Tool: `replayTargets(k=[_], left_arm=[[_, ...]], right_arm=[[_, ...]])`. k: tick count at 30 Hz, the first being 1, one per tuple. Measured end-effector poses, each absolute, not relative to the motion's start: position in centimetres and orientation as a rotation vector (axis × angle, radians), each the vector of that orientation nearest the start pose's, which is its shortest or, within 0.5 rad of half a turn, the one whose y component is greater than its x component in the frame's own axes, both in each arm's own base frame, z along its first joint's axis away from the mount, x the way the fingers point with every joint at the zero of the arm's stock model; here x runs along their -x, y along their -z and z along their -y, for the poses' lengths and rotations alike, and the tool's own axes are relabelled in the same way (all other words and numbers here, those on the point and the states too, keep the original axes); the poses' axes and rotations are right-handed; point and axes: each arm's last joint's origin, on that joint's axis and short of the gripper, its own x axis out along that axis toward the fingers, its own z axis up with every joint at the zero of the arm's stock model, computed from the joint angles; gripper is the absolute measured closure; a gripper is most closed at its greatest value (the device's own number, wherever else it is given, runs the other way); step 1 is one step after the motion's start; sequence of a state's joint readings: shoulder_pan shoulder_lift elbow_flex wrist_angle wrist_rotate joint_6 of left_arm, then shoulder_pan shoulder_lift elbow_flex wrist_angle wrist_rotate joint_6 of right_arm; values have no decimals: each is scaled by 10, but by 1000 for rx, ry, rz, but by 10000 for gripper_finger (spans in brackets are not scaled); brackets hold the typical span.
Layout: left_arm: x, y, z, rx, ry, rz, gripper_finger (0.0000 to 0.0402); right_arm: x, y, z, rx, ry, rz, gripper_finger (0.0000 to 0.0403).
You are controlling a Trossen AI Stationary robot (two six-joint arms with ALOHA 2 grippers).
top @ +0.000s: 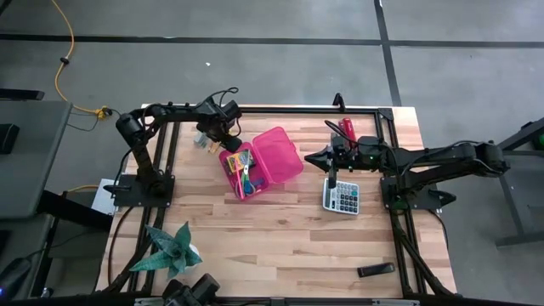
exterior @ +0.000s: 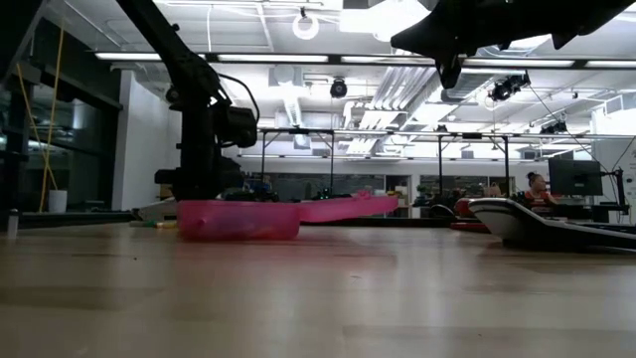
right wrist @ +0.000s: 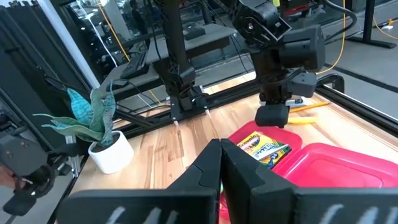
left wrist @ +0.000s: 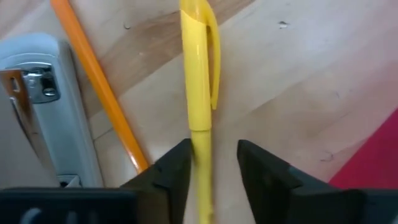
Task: Pack school essentials
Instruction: Put the yellow pen into the pink pencil box
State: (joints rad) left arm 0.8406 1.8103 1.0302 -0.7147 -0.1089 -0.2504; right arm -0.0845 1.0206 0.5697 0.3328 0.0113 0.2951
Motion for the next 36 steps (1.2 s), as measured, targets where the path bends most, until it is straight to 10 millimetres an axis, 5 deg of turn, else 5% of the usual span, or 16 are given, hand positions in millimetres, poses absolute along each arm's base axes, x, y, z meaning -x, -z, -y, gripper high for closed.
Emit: replayTargets(k=[7,13,20,25,28,36], left_arm=[[-203,-134,-230,744,-906,-1351,382],[-203,-143,-229,718,-918,-1311,384],[-207,-215,-223,633,-821,-904,397],[-210,-283,-179,422,-656,-439,397],[-205,-304,-141,335,-543,-208,397],[-181,-283,-64,443,-400,110,398]], right_arm=[[-224,-264,19,-294,112,-103,403],[-224,-264,19,-292,112,-104,403],[-224,-264,19,-257,110,-106,403],[-224,-264,19,-255,111,-106,403],[-224,-264,19,-240,109,-106,403],[-224,-267,19,-238,106,-83,403]])
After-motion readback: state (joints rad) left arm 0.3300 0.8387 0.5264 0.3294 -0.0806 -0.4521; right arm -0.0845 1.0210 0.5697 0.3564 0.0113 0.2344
